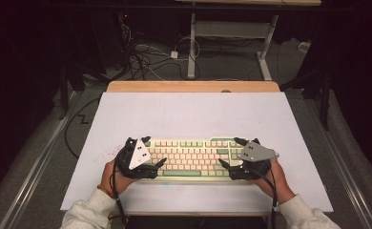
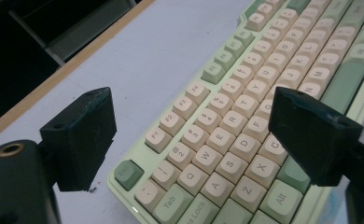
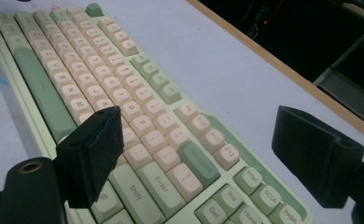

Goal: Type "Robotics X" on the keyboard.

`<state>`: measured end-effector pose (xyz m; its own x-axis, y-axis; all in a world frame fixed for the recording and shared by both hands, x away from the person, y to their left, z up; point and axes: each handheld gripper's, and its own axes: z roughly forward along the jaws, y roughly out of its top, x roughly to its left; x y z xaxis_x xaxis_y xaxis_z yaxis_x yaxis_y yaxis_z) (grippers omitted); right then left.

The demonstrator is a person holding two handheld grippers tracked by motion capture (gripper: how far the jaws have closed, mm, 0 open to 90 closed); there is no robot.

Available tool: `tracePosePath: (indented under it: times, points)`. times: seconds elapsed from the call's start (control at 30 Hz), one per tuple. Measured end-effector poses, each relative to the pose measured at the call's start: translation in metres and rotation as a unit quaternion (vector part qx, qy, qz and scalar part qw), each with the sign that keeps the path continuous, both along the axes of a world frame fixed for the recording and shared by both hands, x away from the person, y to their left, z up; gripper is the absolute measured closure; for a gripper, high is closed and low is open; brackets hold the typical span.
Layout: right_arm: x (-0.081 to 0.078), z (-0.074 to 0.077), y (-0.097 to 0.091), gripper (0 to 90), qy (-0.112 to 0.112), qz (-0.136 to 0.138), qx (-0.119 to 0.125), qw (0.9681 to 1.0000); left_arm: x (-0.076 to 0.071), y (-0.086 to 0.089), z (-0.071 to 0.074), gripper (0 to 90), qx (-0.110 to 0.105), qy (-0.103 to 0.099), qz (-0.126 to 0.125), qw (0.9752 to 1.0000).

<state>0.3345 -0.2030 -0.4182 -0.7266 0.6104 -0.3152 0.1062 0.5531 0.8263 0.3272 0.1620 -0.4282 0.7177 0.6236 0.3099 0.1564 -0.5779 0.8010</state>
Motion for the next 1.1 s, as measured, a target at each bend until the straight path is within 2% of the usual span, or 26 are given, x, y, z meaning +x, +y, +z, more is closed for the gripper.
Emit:
tracePosePath:
  times: [0.23,0.4,0.53,0.6,1.1]
  points:
    - [-0.002,0.003,-0.012,16.8,-0.008,-0.016,0.002,0.9998,-0.004,0.007,0.000,14.5,0.008,-0.010,0.008,0.9999]
    - [-0.004,0.005,-0.020,16.8,-0.017,-0.027,0.004,0.9995,-0.006,0.014,0.000,14.5,0.009,-0.010,0.014,0.9998]
    - [-0.006,0.007,-0.028,16.8,-0.023,-0.037,0.007,0.9991,-0.008,0.016,0.000,14.5,0.018,-0.015,0.019,0.9995]
    - [-0.007,0.007,-0.031,16.8,-0.024,-0.040,0.007,0.9989,-0.009,0.018,0.000,14.5,0.009,-0.015,0.019,0.9997]
    - [-0.015,0.005,-0.051,16.8,-0.038,-0.064,0.006,0.9972,-0.017,0.032,-0.006,14.5,0.009,-0.015,0.036,0.9992]
